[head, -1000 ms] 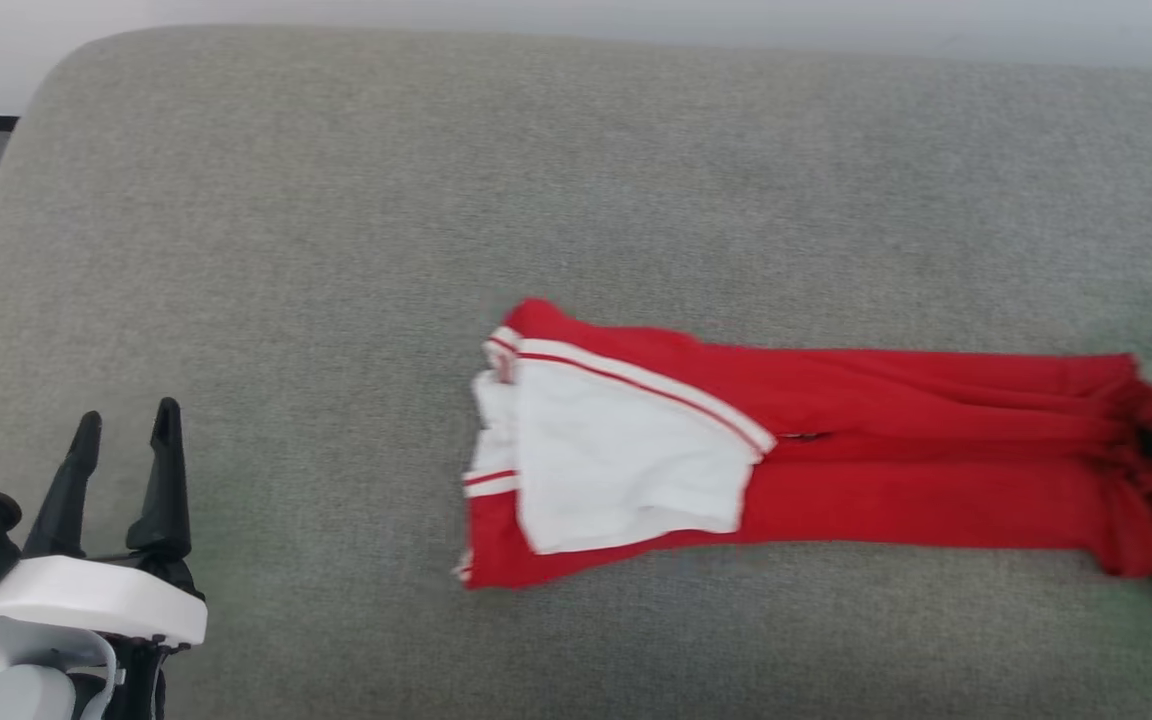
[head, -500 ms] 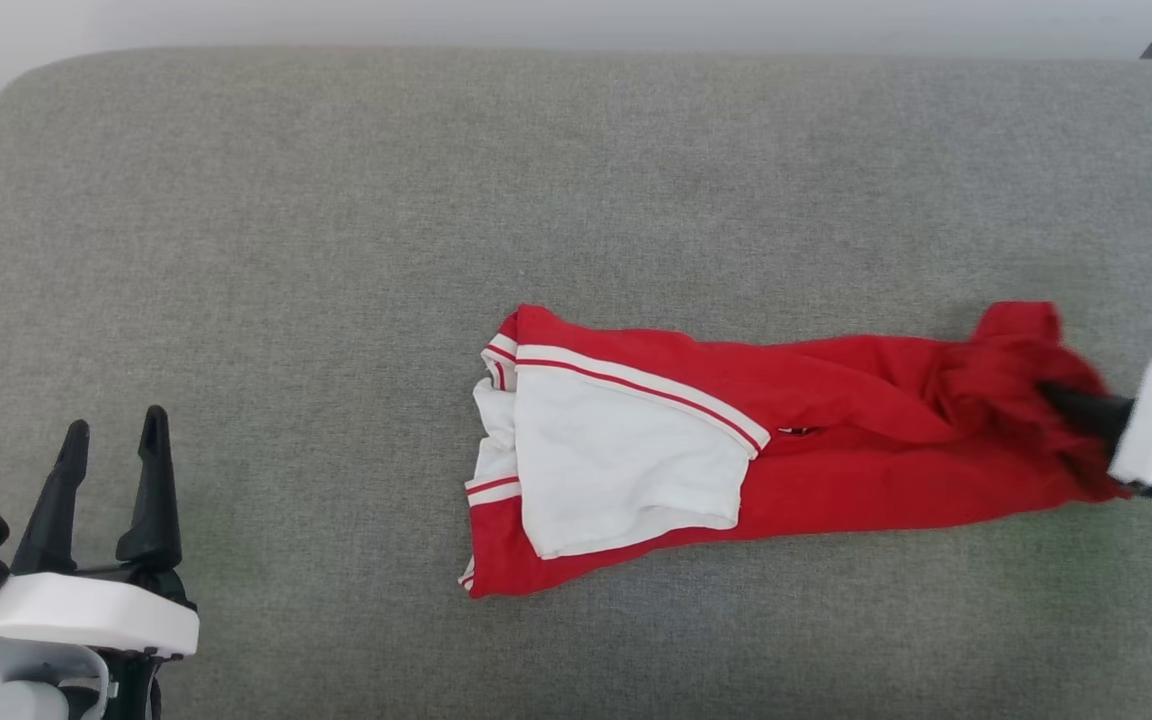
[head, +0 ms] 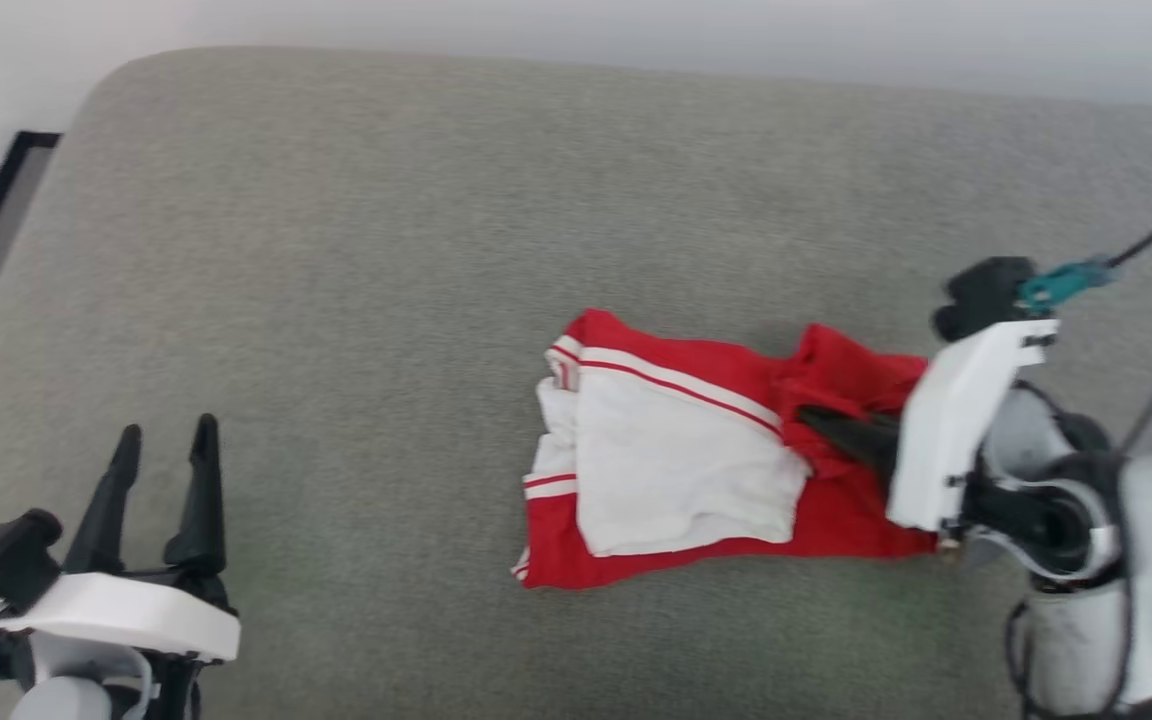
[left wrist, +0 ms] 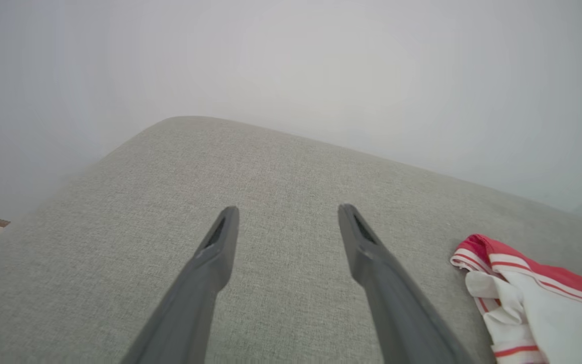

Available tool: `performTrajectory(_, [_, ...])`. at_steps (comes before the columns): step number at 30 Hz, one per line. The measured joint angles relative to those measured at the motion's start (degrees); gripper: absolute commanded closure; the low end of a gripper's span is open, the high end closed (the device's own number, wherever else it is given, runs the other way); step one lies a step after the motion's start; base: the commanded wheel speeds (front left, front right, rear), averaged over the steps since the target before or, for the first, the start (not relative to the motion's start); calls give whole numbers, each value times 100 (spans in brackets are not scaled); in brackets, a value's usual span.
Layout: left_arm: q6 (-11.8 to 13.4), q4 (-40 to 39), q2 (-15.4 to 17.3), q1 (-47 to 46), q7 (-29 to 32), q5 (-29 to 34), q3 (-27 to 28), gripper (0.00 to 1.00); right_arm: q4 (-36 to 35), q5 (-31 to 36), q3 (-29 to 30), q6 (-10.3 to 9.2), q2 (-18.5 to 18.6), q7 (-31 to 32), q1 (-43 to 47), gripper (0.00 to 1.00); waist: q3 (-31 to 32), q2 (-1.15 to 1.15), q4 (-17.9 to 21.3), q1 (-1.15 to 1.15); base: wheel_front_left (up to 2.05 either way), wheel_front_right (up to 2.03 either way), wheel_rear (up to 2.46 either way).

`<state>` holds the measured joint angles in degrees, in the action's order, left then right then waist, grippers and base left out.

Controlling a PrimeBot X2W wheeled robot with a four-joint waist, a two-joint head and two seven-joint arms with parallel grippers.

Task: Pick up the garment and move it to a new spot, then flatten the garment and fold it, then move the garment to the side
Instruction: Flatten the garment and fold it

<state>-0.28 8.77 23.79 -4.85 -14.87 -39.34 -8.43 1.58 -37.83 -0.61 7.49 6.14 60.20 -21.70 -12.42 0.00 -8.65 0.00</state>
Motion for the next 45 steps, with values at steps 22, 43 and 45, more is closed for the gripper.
performTrajectory(22, [-229,476,-229,-317,16,23,-257,0,1557,-89,-1586,0,-193,-1121,-893,0,166,0,-800,0,0,0,0])
performTrajectory(43, [-223,100,-172,316,-9,271,428,0,-214,-57,-934,0,828,-2715,-203,0,605,0,324,0,0,0,0])
performTrajectory(45, [-227,30,-185,404,-9,322,506,0,-312,62,-868,0,926,-3012,-38,0,666,0,453,0,0,0,0])
